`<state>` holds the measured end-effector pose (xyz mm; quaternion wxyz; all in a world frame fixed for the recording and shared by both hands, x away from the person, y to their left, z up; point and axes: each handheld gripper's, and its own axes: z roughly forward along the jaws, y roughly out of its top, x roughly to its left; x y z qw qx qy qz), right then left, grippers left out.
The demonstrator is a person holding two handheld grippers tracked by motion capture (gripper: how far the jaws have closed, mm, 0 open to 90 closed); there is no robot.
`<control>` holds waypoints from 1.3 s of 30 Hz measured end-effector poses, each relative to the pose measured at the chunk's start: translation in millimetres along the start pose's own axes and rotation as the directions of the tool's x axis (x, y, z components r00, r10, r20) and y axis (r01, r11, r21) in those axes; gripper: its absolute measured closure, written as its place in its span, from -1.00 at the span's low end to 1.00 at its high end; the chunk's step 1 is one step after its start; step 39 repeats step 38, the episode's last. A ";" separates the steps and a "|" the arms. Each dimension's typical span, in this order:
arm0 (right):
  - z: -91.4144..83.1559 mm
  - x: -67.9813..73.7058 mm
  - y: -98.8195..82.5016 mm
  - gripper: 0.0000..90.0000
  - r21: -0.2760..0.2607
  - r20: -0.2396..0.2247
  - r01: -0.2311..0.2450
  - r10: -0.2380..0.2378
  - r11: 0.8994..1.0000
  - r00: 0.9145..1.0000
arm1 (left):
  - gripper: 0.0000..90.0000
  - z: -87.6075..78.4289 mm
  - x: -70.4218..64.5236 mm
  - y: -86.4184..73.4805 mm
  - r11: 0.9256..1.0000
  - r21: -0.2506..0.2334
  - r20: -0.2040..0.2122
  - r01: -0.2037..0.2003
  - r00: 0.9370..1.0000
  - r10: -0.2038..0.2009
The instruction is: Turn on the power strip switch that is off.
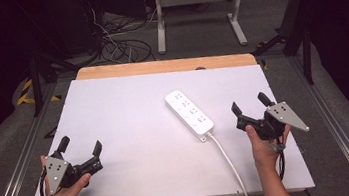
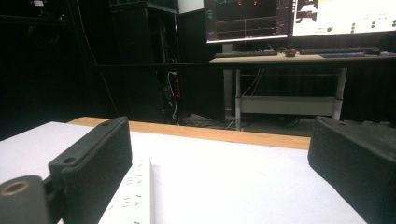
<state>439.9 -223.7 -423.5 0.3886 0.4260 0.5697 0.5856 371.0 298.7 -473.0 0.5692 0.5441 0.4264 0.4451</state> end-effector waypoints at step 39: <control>1.3 -5.7 -2.8 -0.78 0.037 0.020 -0.013 0.012 0.999 1.000 | -1.00 2.0 -1.1 -0.8 1.000 0.007 0.015 -0.008 1.000 0.008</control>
